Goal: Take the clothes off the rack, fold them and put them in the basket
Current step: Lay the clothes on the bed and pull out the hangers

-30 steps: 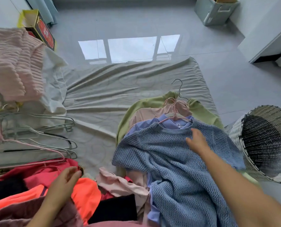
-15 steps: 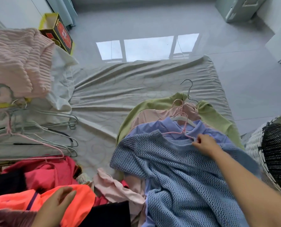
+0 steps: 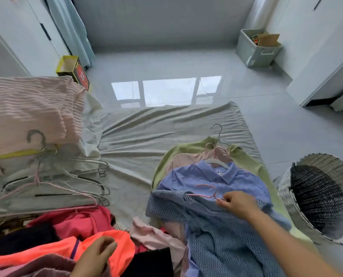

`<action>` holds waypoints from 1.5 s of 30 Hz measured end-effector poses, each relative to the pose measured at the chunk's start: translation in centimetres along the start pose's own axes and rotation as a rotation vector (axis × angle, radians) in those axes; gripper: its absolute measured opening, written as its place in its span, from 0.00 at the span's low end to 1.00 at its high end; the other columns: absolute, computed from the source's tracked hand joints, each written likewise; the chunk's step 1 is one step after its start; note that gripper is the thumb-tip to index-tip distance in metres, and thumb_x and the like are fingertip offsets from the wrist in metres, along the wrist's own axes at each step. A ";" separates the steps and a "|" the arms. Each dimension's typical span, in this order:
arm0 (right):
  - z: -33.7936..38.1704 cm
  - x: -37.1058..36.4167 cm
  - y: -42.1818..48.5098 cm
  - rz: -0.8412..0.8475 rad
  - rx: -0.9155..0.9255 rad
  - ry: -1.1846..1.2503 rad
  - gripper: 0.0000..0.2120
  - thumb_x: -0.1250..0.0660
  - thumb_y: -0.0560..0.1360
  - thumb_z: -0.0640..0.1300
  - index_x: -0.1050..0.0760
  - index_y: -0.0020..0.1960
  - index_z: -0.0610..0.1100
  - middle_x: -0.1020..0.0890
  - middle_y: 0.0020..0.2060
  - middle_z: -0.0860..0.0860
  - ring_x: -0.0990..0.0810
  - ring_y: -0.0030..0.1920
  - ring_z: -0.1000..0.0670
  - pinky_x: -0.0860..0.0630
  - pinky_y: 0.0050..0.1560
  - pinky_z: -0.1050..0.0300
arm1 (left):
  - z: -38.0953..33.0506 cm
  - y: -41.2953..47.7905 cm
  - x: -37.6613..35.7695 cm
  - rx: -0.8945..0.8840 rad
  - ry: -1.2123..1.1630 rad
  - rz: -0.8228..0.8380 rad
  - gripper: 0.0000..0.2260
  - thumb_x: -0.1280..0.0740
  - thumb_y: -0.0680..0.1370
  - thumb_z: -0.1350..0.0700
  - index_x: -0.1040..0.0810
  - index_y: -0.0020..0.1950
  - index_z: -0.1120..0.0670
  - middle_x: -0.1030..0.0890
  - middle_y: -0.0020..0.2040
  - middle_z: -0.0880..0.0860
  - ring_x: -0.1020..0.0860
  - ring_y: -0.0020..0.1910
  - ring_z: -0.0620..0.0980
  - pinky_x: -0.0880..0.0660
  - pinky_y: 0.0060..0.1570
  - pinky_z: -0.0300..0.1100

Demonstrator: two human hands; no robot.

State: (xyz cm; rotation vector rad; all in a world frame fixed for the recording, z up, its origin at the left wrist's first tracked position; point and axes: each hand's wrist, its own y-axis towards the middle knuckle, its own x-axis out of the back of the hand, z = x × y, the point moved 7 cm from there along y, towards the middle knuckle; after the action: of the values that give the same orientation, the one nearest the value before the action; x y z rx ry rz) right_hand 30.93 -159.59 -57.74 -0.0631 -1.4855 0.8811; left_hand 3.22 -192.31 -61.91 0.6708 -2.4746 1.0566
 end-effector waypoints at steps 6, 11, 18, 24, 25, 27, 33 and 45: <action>11.3 8.9 -9.3 -0.216 0.242 0.336 0.24 0.34 0.74 0.50 0.42 0.26 0.47 0.36 0.19 0.54 0.38 0.24 0.56 0.42 0.29 0.60 | -7.0 -3.9 6.0 -0.222 -0.164 -0.051 0.13 0.30 0.69 0.45 0.24 0.46 0.51 0.19 0.48 0.54 0.22 0.42 0.36 0.29 0.44 0.28; 21.9 15.5 -17.7 -0.129 0.452 0.572 0.22 0.29 0.72 0.46 0.38 0.26 0.46 0.38 0.21 0.56 0.40 0.25 0.57 0.41 0.29 0.64 | -14.5 -9.3 16.4 -0.651 0.002 -0.424 0.34 0.39 0.68 0.30 0.32 0.67 0.49 0.31 0.67 0.48 0.35 0.68 0.45 0.41 0.68 0.48; 32.9 18.6 -24.9 -0.025 0.420 0.900 0.13 0.24 0.63 0.47 0.27 0.26 0.46 0.27 0.24 0.49 0.29 0.26 0.51 0.30 0.25 0.64 | -18.2 -16.4 29.7 -0.962 0.315 -0.850 0.36 0.54 0.72 0.27 0.44 0.72 0.50 0.35 0.73 0.57 0.45 0.72 0.52 0.51 0.66 0.64; 40.6 16.9 -26.3 0.085 0.444 1.096 0.10 0.31 0.69 0.36 0.23 0.30 0.44 0.22 0.27 0.49 0.23 0.26 0.53 0.25 0.28 0.64 | -17.7 -20.2 38.8 -1.010 0.519 -0.948 0.20 0.42 0.67 0.32 0.28 0.35 0.48 0.24 0.33 0.49 0.22 0.41 0.56 0.33 0.51 0.50; 41.8 16.6 -26.7 0.118 0.472 1.133 0.11 0.30 0.68 0.36 0.21 0.27 0.44 0.21 0.27 0.49 0.22 0.26 0.53 0.24 0.29 0.63 | -17.3 -20.2 40.2 -0.990 0.494 -0.871 0.18 0.41 0.64 0.32 0.35 0.29 0.45 0.32 0.26 0.44 0.26 0.32 0.54 0.35 0.38 0.44; 44.1 15.9 -27.7 0.214 0.574 1.115 0.03 0.23 0.61 0.41 0.17 0.32 0.46 0.18 0.33 0.48 0.19 0.33 0.53 0.21 0.35 0.61 | -16.1 -20.1 41.6 -0.872 0.495 -0.625 0.21 0.42 0.59 0.30 0.39 0.25 0.47 0.36 0.23 0.46 0.33 0.26 0.47 0.39 0.30 0.42; 49.3 14.1 -28.4 0.163 0.787 0.706 0.13 0.36 0.75 0.53 0.21 0.51 0.46 0.20 0.35 0.54 0.23 0.37 0.57 0.27 0.42 0.65 | -12.1 -17.5 39.8 -0.759 0.604 -0.291 0.22 0.32 0.66 0.33 0.32 0.27 0.50 0.31 0.24 0.48 0.33 0.27 0.42 0.39 0.31 0.40; 43.8 4.3 -22.1 0.305 0.407 0.638 0.08 0.34 0.76 0.42 0.21 0.39 0.43 0.19 0.31 0.55 0.23 0.32 0.61 0.27 0.39 0.67 | 5.3 -7.6 35.7 -0.599 0.092 -0.197 0.05 0.34 0.71 0.54 0.21 0.37 0.44 0.22 0.37 0.45 0.25 0.42 0.30 0.33 0.43 0.23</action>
State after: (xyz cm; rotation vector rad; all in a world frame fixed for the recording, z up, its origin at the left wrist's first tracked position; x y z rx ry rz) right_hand 2.51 -193.32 -35.87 -0.2504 -0.6955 1.2535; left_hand -22.59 -210.85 -43.14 0.6303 -2.3970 0.2376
